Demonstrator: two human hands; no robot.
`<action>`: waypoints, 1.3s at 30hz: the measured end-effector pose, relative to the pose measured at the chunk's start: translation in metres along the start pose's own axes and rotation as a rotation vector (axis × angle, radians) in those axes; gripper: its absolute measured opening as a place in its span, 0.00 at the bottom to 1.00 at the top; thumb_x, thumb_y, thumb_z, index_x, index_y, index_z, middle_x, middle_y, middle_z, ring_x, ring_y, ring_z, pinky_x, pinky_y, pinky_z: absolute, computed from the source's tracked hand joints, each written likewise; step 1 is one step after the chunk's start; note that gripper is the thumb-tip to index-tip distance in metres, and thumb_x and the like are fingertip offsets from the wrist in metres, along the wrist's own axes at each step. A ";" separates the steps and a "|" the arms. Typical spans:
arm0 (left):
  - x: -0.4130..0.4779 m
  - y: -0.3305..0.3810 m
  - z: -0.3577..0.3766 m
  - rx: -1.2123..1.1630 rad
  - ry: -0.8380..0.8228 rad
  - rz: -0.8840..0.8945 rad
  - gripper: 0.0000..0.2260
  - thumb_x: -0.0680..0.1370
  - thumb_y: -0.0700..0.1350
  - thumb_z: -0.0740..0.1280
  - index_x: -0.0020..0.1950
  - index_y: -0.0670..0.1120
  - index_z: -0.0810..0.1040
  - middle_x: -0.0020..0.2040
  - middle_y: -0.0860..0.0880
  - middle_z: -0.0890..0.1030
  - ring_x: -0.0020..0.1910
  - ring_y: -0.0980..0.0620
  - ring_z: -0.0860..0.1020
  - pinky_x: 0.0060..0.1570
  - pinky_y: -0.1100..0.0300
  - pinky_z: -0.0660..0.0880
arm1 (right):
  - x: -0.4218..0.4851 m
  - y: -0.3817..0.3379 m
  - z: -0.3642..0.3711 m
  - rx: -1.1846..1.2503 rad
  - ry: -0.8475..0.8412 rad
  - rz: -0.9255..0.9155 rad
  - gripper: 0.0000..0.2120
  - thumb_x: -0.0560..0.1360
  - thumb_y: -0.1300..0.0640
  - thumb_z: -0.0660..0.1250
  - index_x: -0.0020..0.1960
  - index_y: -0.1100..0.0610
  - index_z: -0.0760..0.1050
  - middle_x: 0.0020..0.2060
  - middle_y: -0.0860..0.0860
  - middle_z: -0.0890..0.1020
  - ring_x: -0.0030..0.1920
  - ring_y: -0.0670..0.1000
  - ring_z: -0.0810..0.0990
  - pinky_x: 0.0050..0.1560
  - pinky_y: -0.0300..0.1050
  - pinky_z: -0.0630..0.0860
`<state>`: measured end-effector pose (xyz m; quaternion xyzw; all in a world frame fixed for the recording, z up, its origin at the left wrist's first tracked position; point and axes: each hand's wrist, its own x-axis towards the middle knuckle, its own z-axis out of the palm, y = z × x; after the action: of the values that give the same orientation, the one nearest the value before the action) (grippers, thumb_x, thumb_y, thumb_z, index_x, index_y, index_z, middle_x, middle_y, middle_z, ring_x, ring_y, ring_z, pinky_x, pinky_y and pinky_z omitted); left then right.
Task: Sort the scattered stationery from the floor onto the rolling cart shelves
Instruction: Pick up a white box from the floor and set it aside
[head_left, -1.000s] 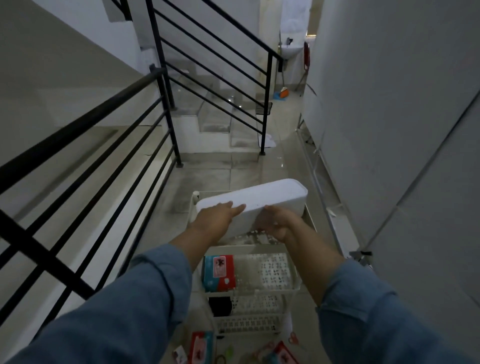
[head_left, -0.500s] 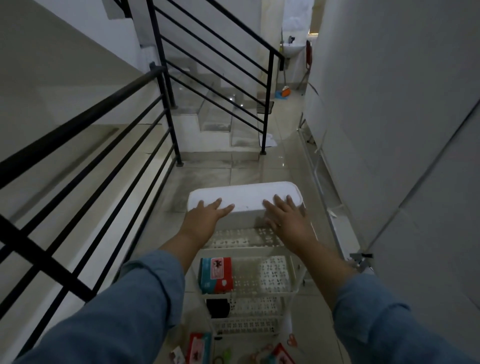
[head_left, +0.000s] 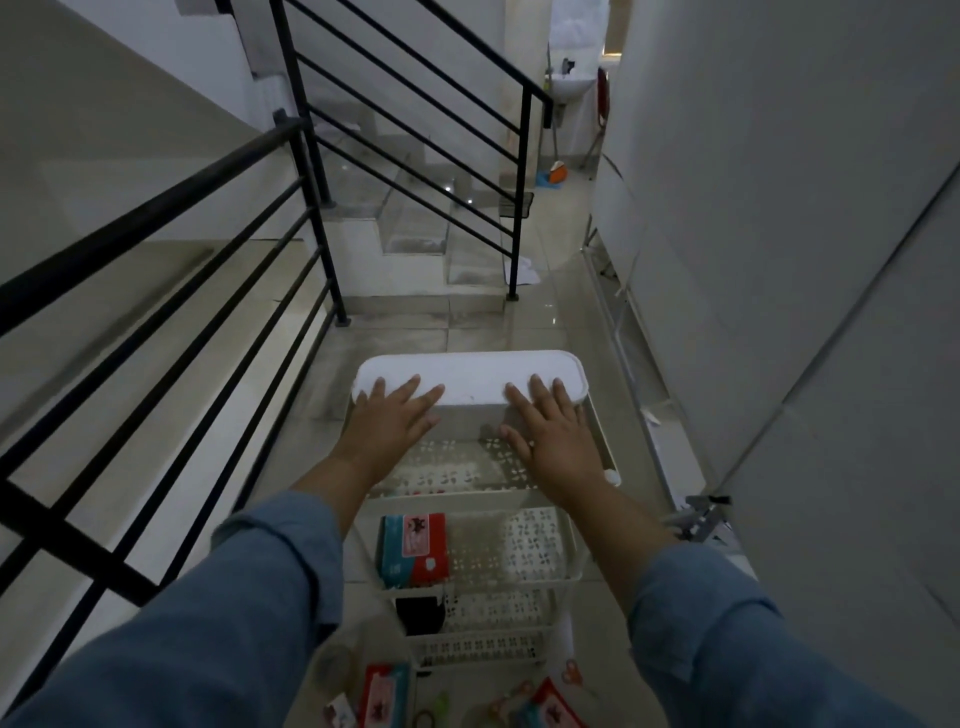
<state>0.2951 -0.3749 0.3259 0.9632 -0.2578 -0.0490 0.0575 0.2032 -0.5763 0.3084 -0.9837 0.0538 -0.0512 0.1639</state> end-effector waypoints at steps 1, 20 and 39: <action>-0.001 0.000 0.001 -0.024 0.006 -0.004 0.22 0.82 0.56 0.49 0.76 0.59 0.51 0.78 0.51 0.52 0.76 0.37 0.49 0.73 0.43 0.48 | 0.001 0.000 0.000 -0.005 -0.007 -0.004 0.28 0.80 0.41 0.49 0.76 0.45 0.46 0.77 0.50 0.45 0.76 0.54 0.38 0.75 0.56 0.42; -0.113 0.097 0.014 -0.204 0.209 0.038 0.26 0.80 0.59 0.52 0.75 0.50 0.58 0.77 0.47 0.58 0.75 0.47 0.56 0.73 0.47 0.51 | -0.129 -0.001 -0.010 0.388 0.318 0.045 0.21 0.79 0.50 0.59 0.70 0.56 0.66 0.73 0.56 0.62 0.76 0.57 0.52 0.73 0.53 0.55; -0.334 0.328 0.189 -0.359 -0.519 0.458 0.25 0.81 0.56 0.54 0.76 0.49 0.58 0.78 0.51 0.53 0.75 0.51 0.55 0.72 0.60 0.53 | -0.539 0.130 0.057 0.563 0.382 0.810 0.14 0.78 0.61 0.61 0.63 0.61 0.72 0.59 0.55 0.76 0.60 0.49 0.72 0.59 0.32 0.62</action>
<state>-0.1772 -0.5052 0.2057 0.8111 -0.4594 -0.3211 0.1675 -0.3344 -0.6142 0.1677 -0.7752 0.4425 -0.1746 0.4156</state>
